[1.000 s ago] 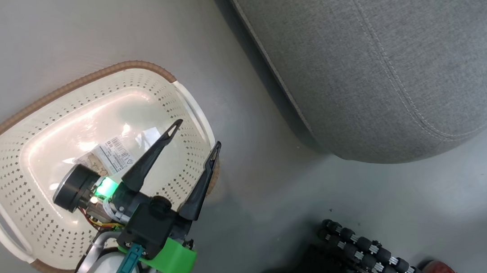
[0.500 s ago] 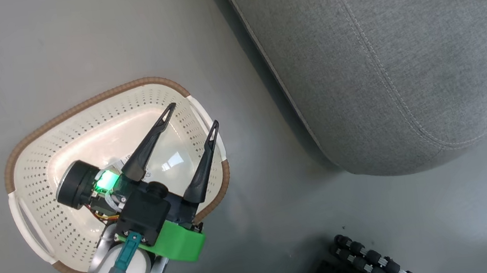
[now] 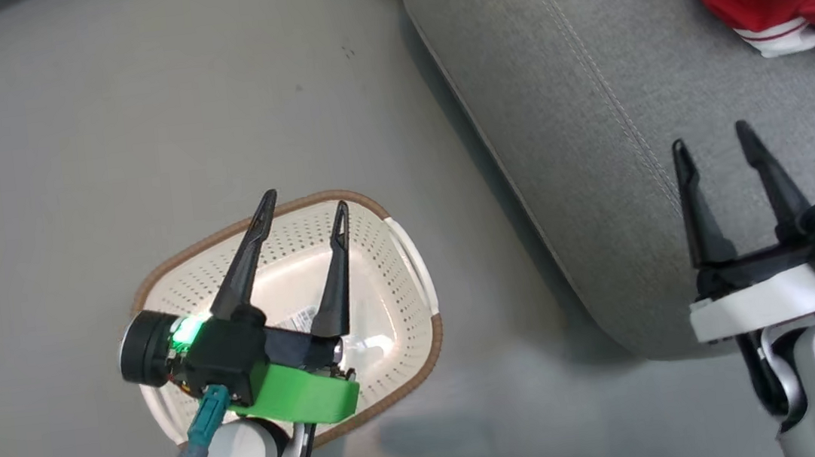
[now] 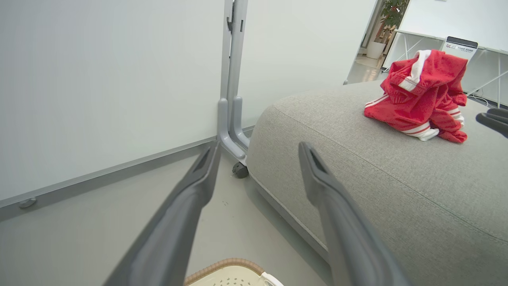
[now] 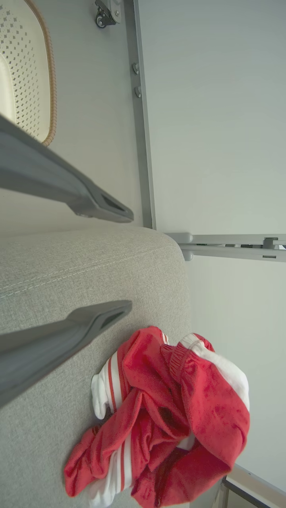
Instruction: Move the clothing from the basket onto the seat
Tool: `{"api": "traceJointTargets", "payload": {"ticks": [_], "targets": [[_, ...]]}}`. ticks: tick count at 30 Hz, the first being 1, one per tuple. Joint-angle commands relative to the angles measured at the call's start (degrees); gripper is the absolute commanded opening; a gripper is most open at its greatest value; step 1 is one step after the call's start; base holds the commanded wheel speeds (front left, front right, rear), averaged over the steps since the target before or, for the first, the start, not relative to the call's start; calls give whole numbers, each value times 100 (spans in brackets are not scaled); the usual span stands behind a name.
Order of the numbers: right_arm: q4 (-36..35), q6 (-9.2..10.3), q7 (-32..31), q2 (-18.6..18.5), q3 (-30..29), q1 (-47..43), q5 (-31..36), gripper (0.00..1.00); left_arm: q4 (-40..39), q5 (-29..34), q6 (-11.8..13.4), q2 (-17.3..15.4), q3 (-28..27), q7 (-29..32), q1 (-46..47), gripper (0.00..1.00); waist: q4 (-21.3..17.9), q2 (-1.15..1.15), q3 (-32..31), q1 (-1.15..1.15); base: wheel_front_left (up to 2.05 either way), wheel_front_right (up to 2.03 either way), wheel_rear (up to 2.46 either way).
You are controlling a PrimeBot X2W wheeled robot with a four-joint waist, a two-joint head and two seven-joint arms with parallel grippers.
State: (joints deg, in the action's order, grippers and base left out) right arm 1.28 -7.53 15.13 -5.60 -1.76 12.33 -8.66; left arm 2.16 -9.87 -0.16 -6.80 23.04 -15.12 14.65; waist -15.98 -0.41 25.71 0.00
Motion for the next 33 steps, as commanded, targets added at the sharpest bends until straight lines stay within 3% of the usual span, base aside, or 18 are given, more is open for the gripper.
{"api": "traceJointTargets", "payload": {"ticks": [1, 7, 12, 21, 33], "targets": [[-32, 8, 1, -3, 112, -177, -40, 100, 3, 59, 26, 85, -111, -3, -195, 100, 819, 41, -856, 0, 0, 0, 0], [-96, 8, 1, -34, 435, -588, -46, 100, 29, 91, 127, 301, -602, -3, -687, 100, 1326, 41, -1534, 0, 0, 0, 0], [-119, 8, 1, -46, 471, -936, 59, 100, -33, 178, 141, 353, -913, -3, -1119, 100, 1531, 41, -2008, 0, 0, 0, 0], [-274, 8, 1, -42, 465, -1557, 19, 100, -163, 279, 83, 385, -1241, -3, -1897, 100, 1620, 41, -2545, 0, 0, 0, 0], [-222, 8, 1, 3, 531, -1921, -52, 100, -202, 275, 94, 392, -1332, -3, -2411, 100, 1635, 41, -2743, 0, 0, 0, 0]]}}
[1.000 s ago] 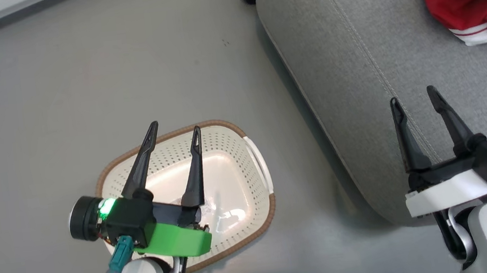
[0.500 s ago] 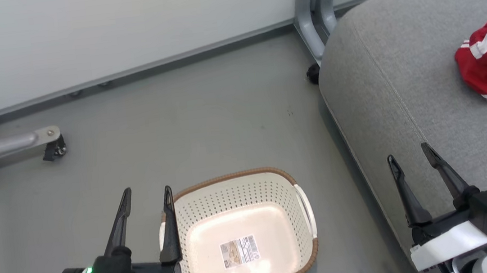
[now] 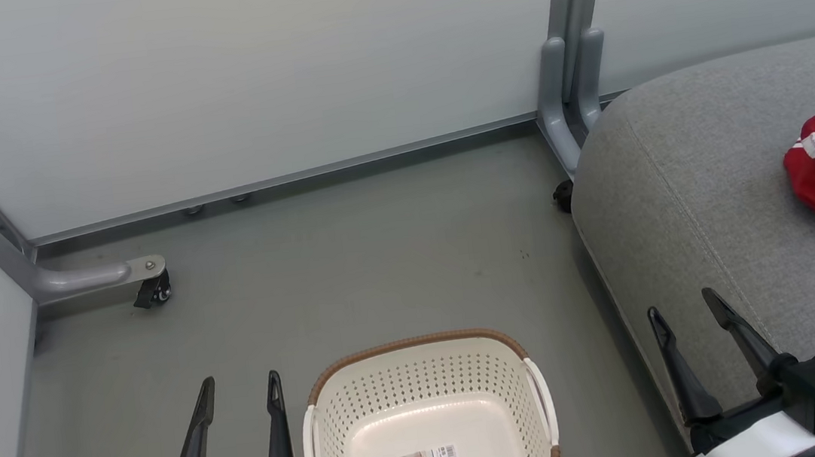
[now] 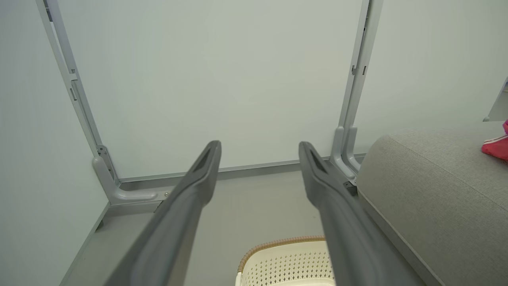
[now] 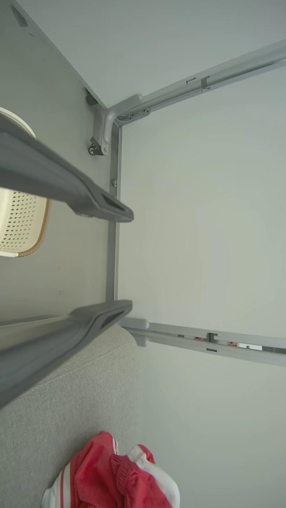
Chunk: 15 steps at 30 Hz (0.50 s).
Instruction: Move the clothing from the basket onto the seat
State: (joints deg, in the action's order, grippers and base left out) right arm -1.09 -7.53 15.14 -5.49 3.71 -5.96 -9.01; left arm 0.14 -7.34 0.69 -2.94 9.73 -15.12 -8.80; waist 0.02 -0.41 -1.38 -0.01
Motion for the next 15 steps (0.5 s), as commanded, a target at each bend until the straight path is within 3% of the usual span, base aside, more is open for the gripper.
{"api": "traceJointTargets", "payload": {"ticks": [1, 15], "targets": [[21, 8, 0, -2, -20, -103, -12, 100, 8, 22, 7, 6, 1, -3, -80, 100, 46, 41, -46, 1, 0, 0, 0], [109, 8, 0, 49, -27, -170, -4, 100, 112, 39, -19, 6, -46, -3, -40, 100, 50, 41, -145, 1, 0, 0, 0]]}}
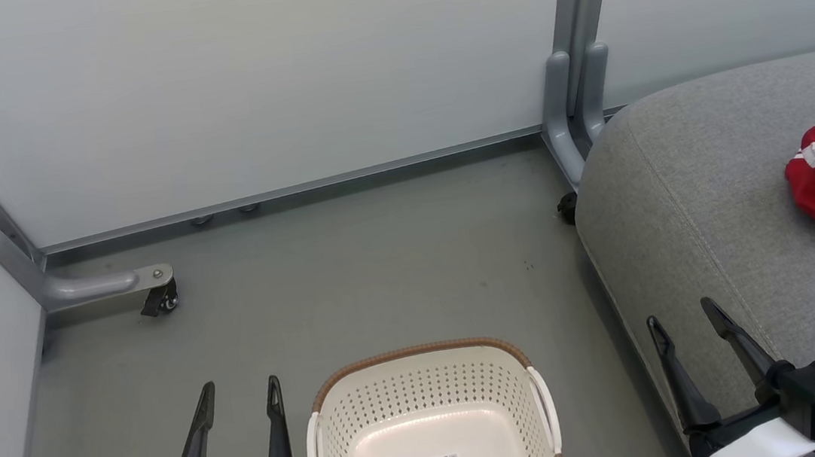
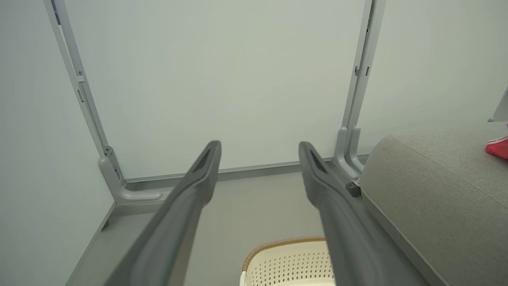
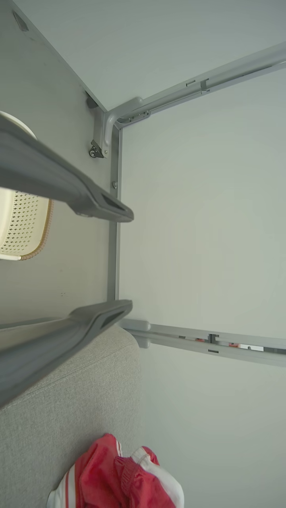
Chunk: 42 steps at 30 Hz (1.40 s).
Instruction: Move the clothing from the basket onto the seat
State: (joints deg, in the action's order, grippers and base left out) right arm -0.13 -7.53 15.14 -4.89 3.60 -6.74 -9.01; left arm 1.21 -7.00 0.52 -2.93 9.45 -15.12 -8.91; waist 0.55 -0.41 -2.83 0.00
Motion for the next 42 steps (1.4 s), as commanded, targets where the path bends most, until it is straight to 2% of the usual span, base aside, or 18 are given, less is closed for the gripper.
{"api": "traceJointTargets", "payload": {"ticks": [1, 5, 6, 10, 23, 42], "targets": [[14, 8, 0, -9, -17, -92, -4, 100, 9, 5, -9, 5, -17, -3, -23, 100, -4, 41, -1, 0, 0, 0, 0], [26, 8, 0, 1, -25, -82, 1, 100, 52, 74, -79, 6, 6, -3, -18, 100, -21, 41, 5, 0, 0, 0, 0], [32, 0, 0, 9, -8, -3, -5, 0, 70, 39, -59, 0, 13, 0, -4, 0, -20, 0, 4, 0, 0, 0, 0], [195, 0, -13, 49, 16, -18, -105, 0, 218, -64, -57, -1, 22, 8, -20, 0, -21, 0, 7, 0, 0, 0, 0], [401, 1, -302, -15, -56, 224, -1636, 0, 367, -1651, -166, -102, -143, 284, 250, 0, -24, 5, 37, 0, 0, 0, 0], [663, 2, -683, -67, -172, 523, -3527, 0, 646, -3612, -354, -199, -365, 653, 620, 0, -30, 11, 82, 0, 0, 0, 0]]}}
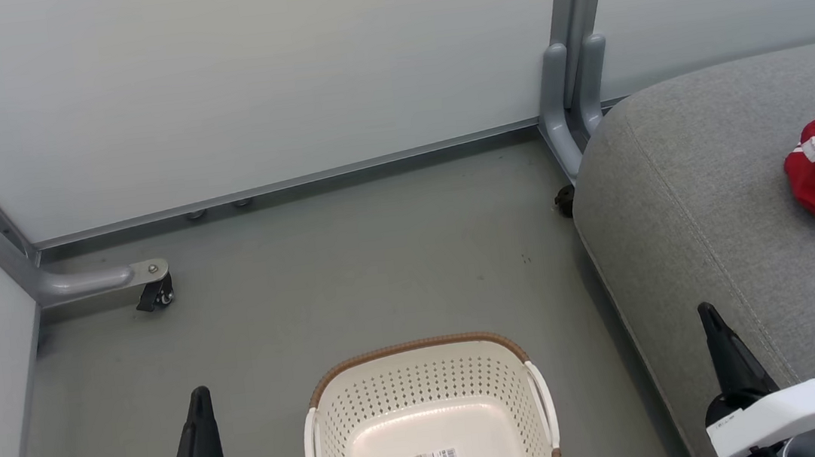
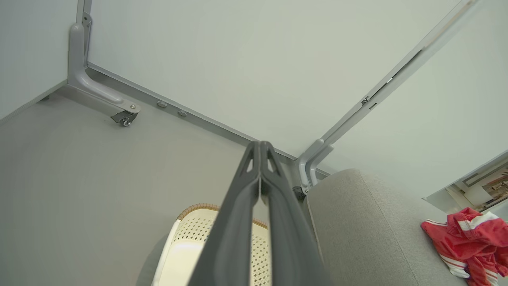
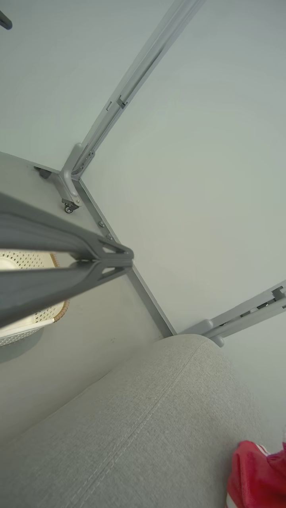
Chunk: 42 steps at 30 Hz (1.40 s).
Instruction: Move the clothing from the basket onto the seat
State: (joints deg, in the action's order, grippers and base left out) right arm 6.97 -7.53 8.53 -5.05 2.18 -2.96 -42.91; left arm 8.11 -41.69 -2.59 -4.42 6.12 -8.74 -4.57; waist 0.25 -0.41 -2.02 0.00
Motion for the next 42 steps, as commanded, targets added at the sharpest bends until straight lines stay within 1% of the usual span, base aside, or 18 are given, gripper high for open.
{"api": "traceJointTargets", "payload": {"ticks": [1, 21, 42], "targets": [[-36, 2, -39, -53, -36, 155, -213, 0, -34, -218, -52, -53, -42, 30, 200, 0, 0, 11, 3, 0, 0, 0, 0], [180, 3, -378, -71, -162, 396, -1736, 0, 163, -1805, -190, -112, -256, 356, 486, 0, -6, 18, 49, 0, 0, 0, 0], [368, 4, -682, -69, -291, 595, -2998, 0, 302, -3107, -308, -141, -468, 652, 717, 0, -11, 24, 97, 0, 0, 0, 0]]}}
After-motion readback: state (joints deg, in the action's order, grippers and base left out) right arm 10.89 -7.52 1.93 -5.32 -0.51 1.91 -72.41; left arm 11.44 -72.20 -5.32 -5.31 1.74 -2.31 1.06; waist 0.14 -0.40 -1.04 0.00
